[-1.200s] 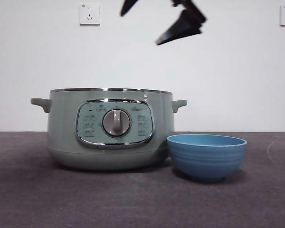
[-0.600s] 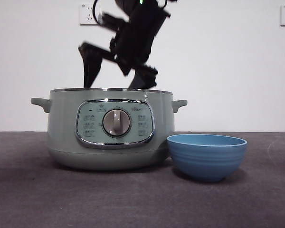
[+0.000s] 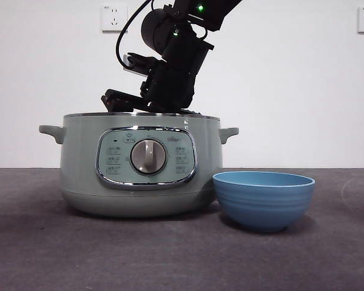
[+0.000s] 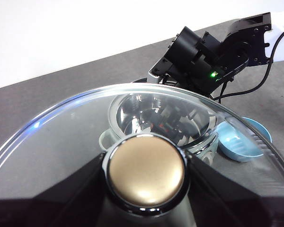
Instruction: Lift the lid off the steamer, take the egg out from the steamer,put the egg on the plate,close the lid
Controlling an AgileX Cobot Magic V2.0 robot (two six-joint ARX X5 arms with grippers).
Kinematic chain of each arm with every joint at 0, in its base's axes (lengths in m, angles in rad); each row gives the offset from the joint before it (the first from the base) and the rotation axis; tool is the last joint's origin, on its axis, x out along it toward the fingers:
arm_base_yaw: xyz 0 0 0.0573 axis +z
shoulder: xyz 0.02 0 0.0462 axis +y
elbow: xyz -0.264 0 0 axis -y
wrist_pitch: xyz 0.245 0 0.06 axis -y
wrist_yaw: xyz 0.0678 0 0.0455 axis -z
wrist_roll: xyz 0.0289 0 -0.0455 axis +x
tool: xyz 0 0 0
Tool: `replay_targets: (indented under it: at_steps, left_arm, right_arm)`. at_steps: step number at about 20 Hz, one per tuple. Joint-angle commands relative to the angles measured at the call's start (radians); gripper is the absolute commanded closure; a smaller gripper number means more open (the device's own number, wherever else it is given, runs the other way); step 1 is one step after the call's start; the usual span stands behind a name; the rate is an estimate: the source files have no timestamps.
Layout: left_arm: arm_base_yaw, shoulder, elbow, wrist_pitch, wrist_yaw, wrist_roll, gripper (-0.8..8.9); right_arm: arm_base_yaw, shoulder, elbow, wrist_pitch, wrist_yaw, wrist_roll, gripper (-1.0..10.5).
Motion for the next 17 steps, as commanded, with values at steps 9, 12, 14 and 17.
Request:
replay_targets:
  at_steps: [9,12,14,17]
  left_arm:
    - [-0.003,-0.011,0.021,0.042,0.001,-0.005,8.26]
    - [-0.003,-0.011,0.021,0.036,0.001,-0.005,8.26]
    - [-0.003,-0.011,0.021,0.037,0.002,-0.005,8.26]
    - [-0.003,-0.011,0.021,0.038,0.001,-0.005,8.26]
  right_arm:
    - [0.011,0.043,0.002,-0.017,0.014,-0.001,7.8]
    - [0.022,0.043,0.002,0.007,0.014,-0.002,9.6]
    - [0.026,0.026,0.002,0.023,0.015,-0.001,9.6]
    - [0.027,-0.076,0.002,-0.02,0.022,-0.005,9.6]
